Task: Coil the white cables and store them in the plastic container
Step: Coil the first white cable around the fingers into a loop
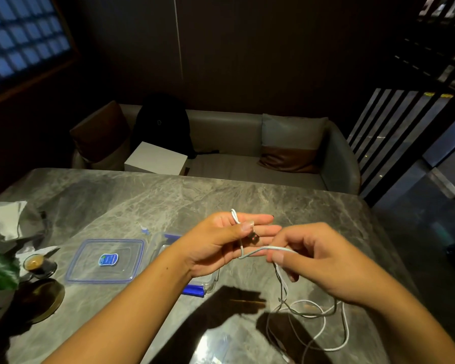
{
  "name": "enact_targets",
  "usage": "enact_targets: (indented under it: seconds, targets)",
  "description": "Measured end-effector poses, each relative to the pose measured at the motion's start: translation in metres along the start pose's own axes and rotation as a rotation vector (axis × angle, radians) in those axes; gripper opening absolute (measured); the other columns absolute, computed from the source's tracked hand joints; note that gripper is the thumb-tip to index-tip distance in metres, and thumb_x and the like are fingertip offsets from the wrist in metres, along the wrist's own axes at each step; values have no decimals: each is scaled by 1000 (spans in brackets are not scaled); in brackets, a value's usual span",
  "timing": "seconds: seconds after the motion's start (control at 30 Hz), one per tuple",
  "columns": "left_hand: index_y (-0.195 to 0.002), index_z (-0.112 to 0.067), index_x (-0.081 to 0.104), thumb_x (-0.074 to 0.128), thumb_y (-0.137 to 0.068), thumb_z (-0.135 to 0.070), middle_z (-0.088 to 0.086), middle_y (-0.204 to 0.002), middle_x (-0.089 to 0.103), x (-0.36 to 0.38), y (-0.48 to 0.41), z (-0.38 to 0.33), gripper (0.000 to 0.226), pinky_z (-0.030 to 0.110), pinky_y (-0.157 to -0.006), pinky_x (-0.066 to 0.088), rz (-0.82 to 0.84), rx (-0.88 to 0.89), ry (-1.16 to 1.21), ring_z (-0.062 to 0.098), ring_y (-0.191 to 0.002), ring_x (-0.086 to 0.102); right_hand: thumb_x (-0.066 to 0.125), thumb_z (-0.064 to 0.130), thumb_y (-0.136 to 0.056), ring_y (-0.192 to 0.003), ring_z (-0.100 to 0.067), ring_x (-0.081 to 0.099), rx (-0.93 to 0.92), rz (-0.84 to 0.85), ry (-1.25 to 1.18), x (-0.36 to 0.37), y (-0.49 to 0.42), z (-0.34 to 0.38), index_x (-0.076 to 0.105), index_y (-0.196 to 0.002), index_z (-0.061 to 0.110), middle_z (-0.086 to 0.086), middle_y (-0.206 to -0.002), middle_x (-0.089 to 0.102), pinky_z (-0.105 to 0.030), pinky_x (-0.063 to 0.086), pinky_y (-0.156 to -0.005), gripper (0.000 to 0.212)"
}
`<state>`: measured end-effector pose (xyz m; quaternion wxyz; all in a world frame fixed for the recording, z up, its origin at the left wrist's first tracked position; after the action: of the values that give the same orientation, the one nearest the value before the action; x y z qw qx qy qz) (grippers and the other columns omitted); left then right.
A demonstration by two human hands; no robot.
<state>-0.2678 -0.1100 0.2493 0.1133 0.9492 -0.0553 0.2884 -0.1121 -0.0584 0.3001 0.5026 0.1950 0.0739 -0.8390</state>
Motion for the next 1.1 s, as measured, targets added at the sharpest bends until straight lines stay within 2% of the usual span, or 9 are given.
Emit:
enact_targets:
  seconds: [0.1, 0.2, 0.27, 0.47, 0.63, 0.83, 0.97, 1.1]
  targets:
    - [-131, 5, 57, 54, -93, -8, 26, -127, 63, 1, 2, 3, 39, 40, -97, 54, 41, -48, 10, 33, -113, 66, 70, 20, -90, -52, -10, 52, 3, -38, 90, -17, -4, 0, 73, -77, 19, -2, -56, 61, -25, 41, -53, 13]
    - [-132, 6, 55, 53, -95, -7, 29, -129, 60, 3, 3, 6, 40, 40, -96, 55, 97, -81, -22, 35, -115, 64, 70, 27, -85, -55, -21, 56, -10, -83, 276, -30, -8, -1, 71, -75, 23, -4, -62, 65, -41, 47, -56, 11]
    - [-133, 4, 55, 53, -95, -10, 29, -130, 60, 5, 5, 7, 40, 37, -95, 55, 135, -94, -29, 35, -116, 64, 76, 28, -83, -61, -24, 60, -47, -144, 365, -37, -11, 2, 68, -72, 22, -4, -64, 65, -46, 50, -60, 14]
    - [-131, 1, 57, 54, -94, -14, 26, -127, 63, 9, 7, 8, 40, 35, -92, 57, 182, -111, -18, 34, -115, 65, 81, 32, -75, -54, -12, 53, -168, -352, 424, -46, -11, 13, 61, -64, 25, 3, -57, 59, -31, 44, -52, 24]
    - [-130, 1, 57, 54, -94, -15, 26, -126, 63, 16, 3, 12, 40, 35, -93, 56, 215, -131, -57, 33, -114, 65, 82, 35, -73, -53, -11, 50, -226, -413, 484, -43, -16, 16, 59, -66, 25, 10, -52, 52, -17, 36, -49, 26]
    - [-126, 5, 53, 43, -102, -11, 32, -132, 55, 31, -4, 18, 30, 39, -100, 52, 270, -146, -119, 36, -122, 60, 80, 36, -76, -55, -13, 50, -264, -400, 519, -31, -33, 18, 56, -68, 25, 12, -53, 50, -21, 37, -51, 28]
    - [-129, 22, 37, 42, -103, -12, 32, -131, 56, 33, -4, 18, 42, 40, -103, 50, 260, -147, -130, 40, -126, 55, 79, 36, -78, -55, -11, 48, -284, -384, 526, -29, -36, 22, 55, -69, 25, 12, -54, 49, -21, 37, -52, 27]
    - [-133, 19, 36, 39, -102, -7, 31, -129, 58, 35, -2, 18, 41, 38, -100, 52, 246, -137, -91, 40, -125, 56, 78, 36, -79, -55, -12, 49, -287, -399, 522, -29, -39, 21, 57, -70, 23, 10, -55, 51, -18, 35, -51, 26]
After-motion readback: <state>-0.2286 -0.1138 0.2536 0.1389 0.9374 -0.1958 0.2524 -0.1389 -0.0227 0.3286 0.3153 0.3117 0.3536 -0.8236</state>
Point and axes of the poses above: each hand's wrist, its own y-axis away from the middle knuckle, its own x-axis out of the palm, z = x × y, the point moved 4 cm from there along -y, towards the middle knuckle
